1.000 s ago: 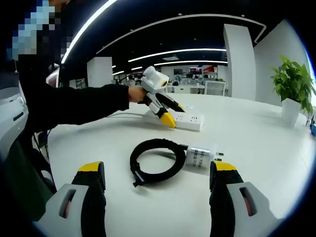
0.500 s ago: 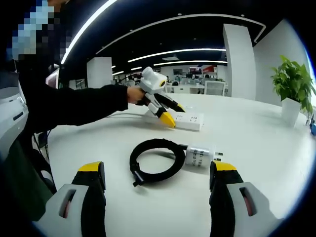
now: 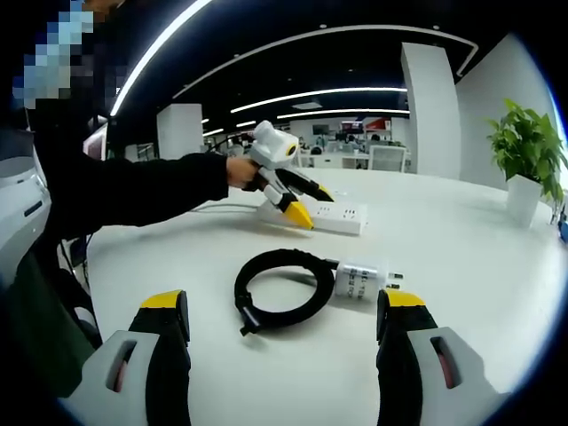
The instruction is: Straighten the power strip on the desk, plug the charger into it
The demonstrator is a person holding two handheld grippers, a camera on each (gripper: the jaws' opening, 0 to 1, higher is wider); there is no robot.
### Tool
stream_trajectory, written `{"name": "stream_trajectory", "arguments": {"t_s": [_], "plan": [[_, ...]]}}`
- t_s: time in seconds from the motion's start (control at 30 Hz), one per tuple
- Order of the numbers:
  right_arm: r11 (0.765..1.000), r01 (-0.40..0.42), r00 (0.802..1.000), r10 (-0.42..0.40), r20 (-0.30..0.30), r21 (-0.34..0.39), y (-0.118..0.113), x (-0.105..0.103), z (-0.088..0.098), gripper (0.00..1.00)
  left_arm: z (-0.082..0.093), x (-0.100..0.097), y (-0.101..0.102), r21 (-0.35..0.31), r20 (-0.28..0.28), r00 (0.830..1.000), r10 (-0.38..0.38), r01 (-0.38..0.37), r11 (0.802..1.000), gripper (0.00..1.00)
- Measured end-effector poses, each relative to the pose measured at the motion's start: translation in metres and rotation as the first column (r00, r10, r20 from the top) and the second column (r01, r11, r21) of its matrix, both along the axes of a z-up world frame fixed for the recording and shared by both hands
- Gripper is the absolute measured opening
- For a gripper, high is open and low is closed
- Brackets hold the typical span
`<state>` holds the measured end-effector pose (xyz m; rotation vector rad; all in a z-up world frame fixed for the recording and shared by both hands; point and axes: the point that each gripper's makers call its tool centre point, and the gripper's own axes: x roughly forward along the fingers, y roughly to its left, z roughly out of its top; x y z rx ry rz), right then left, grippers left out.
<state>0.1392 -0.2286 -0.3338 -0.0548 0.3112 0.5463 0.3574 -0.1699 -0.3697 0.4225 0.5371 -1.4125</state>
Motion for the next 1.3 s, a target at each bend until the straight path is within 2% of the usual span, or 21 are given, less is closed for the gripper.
{"name": "stream_trajectory", "arguments": {"t_s": [0.2, 0.43, 0.63, 1.13, 1.3], "plan": [[1.000, -0.001, 1.000, 0.001, -0.002, 0.002, 0.000, 0.000, -0.001, 0.87, 0.002, 0.001, 0.003, -0.023, -0.023, 0.999, 0.026, -0.027, 0.999, 0.92], [1.000, -0.005, 1.000, 0.005, 0.000, 0.005, 0.001, 0.000, -0.001, 0.87, 0.002, 0.000, 0.007, -0.016, -0.020, 0.999, 0.036, -0.036, 0.999, 0.94], [1.000, -0.005, 1.000, 0.005, 0.002, 0.007, 0.001, -0.001, -0.001, 0.87, 0.005, 0.002, 0.011, -0.025, -0.002, 0.999, 0.049, -0.049, 0.998, 0.99], [1.000, -0.012, 1.000, 0.012, 0.010, 0.009, 0.004, -0.004, 0.002, 0.87, 0.011, -0.001, 0.023, -0.029, -0.010, 0.997, 0.076, -0.077, 0.997, 0.99], [1.000, -0.014, 1.000, 0.014, 0.011, 0.009, 0.005, -0.005, 0.002, 0.87, 0.014, 0.001, 0.029, -0.039, 0.013, 0.996, 0.092, -0.092, 0.995, 0.99]]}}
